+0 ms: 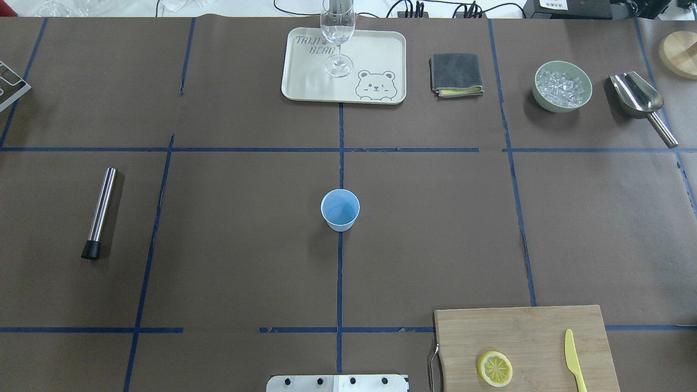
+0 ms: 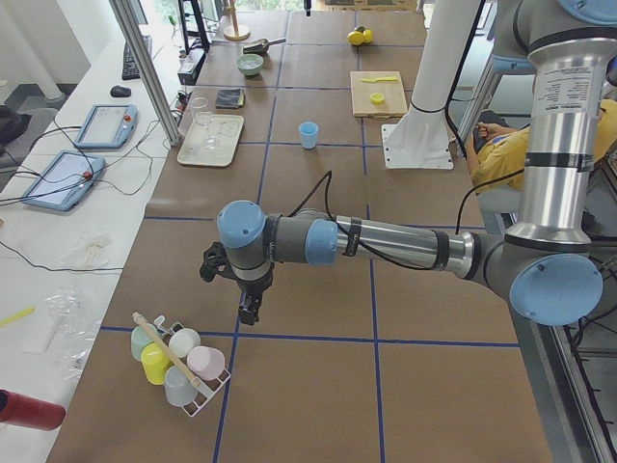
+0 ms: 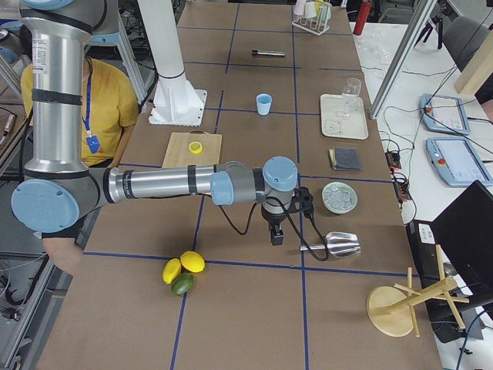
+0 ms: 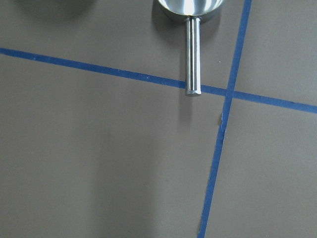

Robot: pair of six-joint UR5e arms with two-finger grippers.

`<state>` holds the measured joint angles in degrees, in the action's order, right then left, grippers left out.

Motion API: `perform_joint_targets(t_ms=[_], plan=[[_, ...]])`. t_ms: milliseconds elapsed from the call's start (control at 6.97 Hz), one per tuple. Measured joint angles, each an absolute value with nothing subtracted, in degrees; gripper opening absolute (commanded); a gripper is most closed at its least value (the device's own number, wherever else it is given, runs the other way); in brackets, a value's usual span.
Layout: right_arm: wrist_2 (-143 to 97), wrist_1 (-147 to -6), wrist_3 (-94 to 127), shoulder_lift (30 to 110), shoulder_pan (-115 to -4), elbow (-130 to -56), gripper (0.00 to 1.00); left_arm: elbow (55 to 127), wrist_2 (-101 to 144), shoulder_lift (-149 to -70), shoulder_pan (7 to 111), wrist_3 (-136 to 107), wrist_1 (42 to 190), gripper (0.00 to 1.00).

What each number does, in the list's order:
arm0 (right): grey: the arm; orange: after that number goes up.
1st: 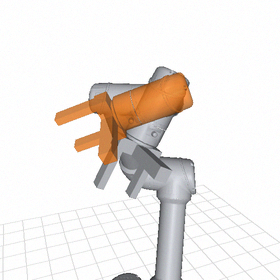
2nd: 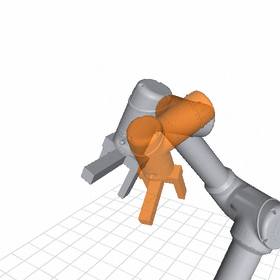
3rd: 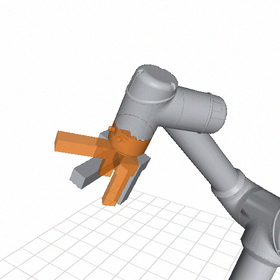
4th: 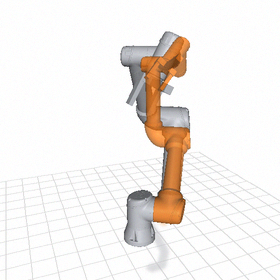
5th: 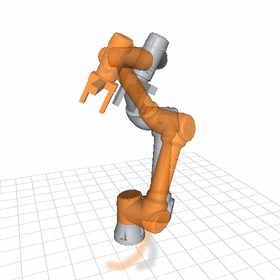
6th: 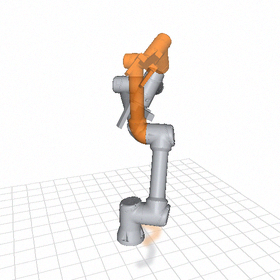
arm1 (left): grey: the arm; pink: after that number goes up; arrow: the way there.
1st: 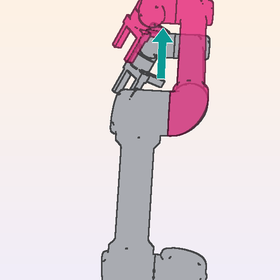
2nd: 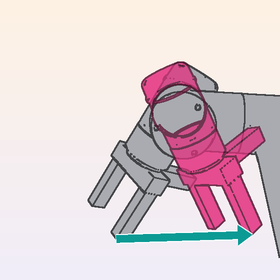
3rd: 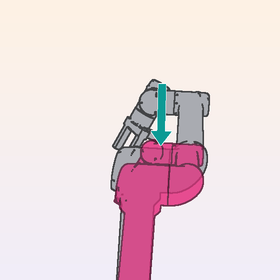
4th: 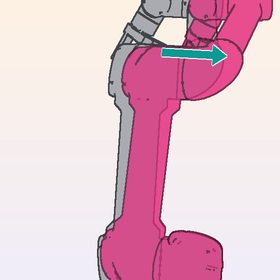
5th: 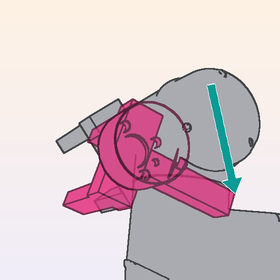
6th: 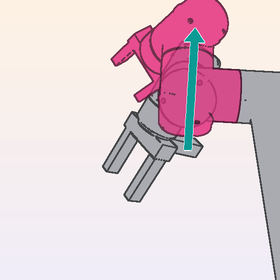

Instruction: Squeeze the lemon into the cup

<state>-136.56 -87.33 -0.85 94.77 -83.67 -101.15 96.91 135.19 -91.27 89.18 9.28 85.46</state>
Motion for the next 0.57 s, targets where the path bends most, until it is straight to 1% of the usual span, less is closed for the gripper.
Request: perform_joint_targets(t_ms=[287,574], plan=[[-137.2,-86.8,-0.7,95.5,-81.7,-104.2,1.0,97.4,135.3,-91.4,89.1,9.1,85.8,1.0],[-138.0,-85.7,5.6,97.1,-76.0,-110.0,1.0,97.1,135.3,-91.3,89.1,9.1,89.5,1.0]])
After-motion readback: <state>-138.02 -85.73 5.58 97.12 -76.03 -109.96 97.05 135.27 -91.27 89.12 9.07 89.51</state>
